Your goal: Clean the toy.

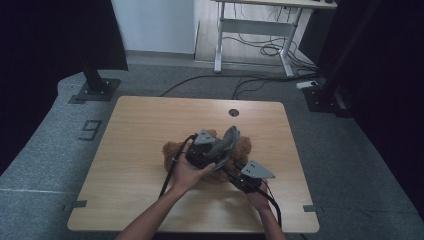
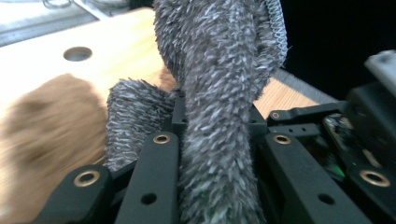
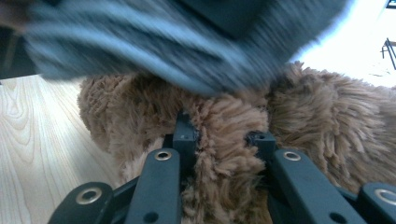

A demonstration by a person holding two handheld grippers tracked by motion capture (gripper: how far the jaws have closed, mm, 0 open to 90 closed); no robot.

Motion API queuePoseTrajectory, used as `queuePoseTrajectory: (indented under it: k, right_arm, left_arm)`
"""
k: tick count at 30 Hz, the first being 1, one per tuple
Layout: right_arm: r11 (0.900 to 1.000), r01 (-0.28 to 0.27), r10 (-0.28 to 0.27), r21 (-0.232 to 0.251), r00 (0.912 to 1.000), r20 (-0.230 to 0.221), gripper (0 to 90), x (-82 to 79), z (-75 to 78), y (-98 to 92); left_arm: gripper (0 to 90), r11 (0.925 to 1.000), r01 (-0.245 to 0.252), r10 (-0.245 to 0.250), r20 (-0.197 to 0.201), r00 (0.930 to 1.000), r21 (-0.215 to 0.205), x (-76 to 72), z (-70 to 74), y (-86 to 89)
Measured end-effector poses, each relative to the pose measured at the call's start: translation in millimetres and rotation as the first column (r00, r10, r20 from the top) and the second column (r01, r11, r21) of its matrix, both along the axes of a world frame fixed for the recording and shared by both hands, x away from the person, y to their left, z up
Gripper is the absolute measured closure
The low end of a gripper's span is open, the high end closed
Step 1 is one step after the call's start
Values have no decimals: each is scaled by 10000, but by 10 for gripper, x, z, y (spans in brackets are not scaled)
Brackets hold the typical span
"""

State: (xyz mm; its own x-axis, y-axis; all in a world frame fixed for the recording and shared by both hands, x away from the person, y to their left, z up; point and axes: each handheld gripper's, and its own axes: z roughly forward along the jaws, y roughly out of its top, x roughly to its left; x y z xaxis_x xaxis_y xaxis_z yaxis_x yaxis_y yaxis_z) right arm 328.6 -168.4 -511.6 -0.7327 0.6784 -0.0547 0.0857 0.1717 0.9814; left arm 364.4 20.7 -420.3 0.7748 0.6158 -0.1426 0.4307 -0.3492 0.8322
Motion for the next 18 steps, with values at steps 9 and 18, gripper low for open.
queuePoseTrajectory:
  k: [9,18]
  right_arm:
    - [9999,98,-99,-140,9999,-135,713,-20,-17,-15]
    - [9999,135,-135,-27,9995,-300,712,-32,-22,-30]
  left_arm:
    - [744,9997,-244,243,-83,9997,-70,14,-91,144]
    - [747,9936,-1126,1125,-149,9935,-61,-10,-182,694]
